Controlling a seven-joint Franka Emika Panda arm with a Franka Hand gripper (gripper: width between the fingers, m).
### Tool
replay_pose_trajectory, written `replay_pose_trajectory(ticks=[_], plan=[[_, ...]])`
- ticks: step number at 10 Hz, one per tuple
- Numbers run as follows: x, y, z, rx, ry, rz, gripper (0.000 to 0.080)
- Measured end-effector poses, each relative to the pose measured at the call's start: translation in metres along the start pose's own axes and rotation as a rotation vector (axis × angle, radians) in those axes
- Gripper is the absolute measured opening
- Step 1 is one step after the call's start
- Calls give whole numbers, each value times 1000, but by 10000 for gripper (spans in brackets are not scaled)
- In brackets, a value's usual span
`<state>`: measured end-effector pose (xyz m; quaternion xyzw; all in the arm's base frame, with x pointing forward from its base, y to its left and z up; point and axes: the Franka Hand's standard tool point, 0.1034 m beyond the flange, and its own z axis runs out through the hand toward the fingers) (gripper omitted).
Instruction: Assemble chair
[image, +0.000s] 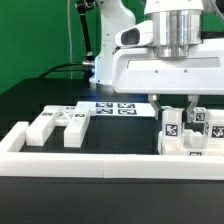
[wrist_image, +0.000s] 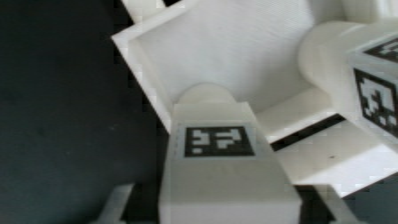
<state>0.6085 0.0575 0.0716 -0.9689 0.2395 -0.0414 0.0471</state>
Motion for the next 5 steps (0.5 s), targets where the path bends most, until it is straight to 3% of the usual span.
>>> replay_pose_trajectory(ticks=[5], plan=[[1,2,0,3,8,537,291]])
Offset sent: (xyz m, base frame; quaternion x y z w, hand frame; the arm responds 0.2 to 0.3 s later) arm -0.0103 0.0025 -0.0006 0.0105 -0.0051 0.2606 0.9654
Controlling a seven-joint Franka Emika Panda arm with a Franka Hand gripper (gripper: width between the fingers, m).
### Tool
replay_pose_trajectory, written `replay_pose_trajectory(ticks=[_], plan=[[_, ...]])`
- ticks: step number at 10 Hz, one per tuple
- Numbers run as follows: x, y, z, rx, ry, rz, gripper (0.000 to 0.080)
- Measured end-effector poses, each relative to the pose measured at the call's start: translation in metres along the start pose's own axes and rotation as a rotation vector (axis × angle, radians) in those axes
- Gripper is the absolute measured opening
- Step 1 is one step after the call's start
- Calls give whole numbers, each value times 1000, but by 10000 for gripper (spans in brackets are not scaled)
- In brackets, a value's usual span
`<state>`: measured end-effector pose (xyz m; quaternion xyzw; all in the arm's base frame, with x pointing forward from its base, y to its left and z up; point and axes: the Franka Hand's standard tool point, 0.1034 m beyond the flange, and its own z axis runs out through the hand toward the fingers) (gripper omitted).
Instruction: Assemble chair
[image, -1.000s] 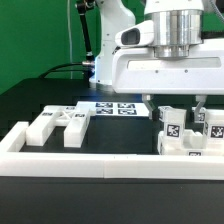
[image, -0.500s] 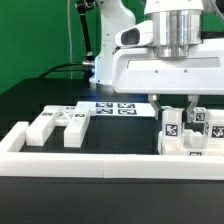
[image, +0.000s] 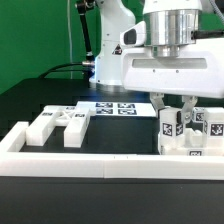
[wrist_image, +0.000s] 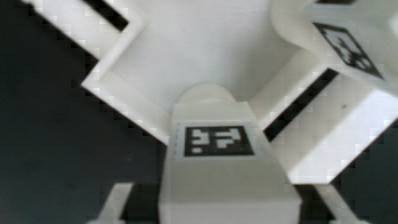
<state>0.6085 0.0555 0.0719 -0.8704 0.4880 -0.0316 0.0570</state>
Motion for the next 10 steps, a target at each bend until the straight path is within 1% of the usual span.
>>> replay_pose_trajectory(ticks=[2,5,7,9,10], plan=[[-1,-1,0,5,8,238,291],[-1,-1,-1,3,14,544,291],[1,1,-1,-1,18,705,291],[2,1,-1,3,20,835,291],[5,3,-2,6,26,888,291]])
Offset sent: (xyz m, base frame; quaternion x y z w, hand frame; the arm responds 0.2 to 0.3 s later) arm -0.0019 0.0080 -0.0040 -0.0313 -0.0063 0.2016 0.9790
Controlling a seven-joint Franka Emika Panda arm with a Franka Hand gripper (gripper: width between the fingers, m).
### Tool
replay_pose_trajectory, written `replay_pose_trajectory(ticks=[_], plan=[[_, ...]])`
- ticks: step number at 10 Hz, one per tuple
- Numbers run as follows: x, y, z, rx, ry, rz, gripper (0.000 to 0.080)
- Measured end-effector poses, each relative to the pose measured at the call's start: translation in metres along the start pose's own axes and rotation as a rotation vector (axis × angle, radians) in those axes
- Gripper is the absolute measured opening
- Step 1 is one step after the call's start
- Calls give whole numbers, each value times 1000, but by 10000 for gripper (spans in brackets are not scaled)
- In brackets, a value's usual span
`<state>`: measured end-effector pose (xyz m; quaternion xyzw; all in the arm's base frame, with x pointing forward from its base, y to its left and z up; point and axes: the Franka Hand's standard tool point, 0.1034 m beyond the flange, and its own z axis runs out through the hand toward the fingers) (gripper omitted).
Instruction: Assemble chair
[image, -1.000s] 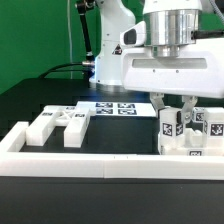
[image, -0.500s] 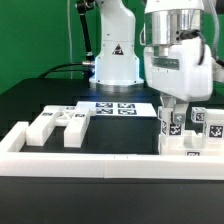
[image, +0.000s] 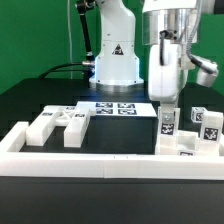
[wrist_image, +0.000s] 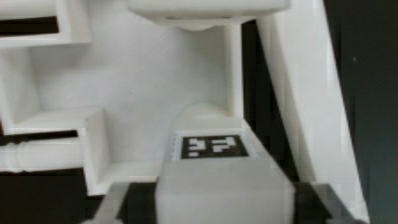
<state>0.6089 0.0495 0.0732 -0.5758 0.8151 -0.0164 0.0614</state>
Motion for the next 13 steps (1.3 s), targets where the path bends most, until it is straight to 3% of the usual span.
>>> replay_pose_trajectory(ticks=[4,7,10,11,12,13], plan=[[7,0,1,-3,11,111,291],[6,0,1,0,10,86,608],[1,-1,-9,8,-3,-143,647],[1,1,-9,18,-5,-189,647],[2,0,-9,45,-8,-212,649],[2,0,-9,47,-9,-204,649]])
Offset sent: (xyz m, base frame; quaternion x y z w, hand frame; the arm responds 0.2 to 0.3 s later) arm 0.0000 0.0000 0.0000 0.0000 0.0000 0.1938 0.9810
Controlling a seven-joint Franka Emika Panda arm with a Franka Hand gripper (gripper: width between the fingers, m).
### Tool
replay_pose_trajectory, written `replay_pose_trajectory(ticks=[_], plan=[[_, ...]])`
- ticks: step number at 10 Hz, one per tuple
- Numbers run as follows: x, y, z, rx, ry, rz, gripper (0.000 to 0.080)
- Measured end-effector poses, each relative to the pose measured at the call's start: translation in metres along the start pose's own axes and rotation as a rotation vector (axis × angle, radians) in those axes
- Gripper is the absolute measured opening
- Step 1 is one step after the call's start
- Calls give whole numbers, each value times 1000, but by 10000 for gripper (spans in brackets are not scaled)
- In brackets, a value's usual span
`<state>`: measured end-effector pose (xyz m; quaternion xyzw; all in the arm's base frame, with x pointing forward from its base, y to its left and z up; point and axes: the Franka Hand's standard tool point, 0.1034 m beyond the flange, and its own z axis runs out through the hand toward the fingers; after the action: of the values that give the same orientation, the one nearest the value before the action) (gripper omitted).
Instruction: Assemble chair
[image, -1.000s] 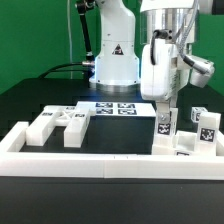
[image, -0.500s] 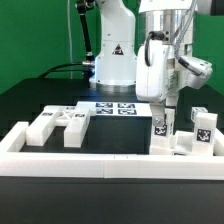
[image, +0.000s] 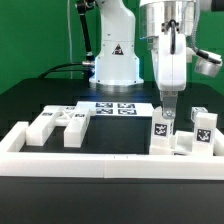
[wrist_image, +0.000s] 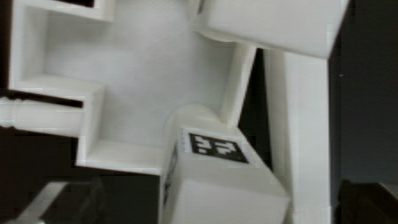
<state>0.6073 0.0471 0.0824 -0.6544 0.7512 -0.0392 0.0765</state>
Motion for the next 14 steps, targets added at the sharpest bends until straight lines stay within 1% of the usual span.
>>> replay_pose_trajectory(ticks=[1,4,5,6,8,9,10,11,12,14], plan=[[-2,0,0,0,0,9,649],[-2,1,2,-3,1,-8,649],[-2,2,0,-1,0,-78,649],[-1,2,-1,7,2,-129,649],[0,3,1,5,4,-179,649],[-2,3,2,2,8,-265,649],[-8,6,3,-3,14,-384,649],[-10,6,3,-4,13,-483,649],[-12,7,3,-5,14,-571,649],[-13,7,4,-3,17,-842,649]])
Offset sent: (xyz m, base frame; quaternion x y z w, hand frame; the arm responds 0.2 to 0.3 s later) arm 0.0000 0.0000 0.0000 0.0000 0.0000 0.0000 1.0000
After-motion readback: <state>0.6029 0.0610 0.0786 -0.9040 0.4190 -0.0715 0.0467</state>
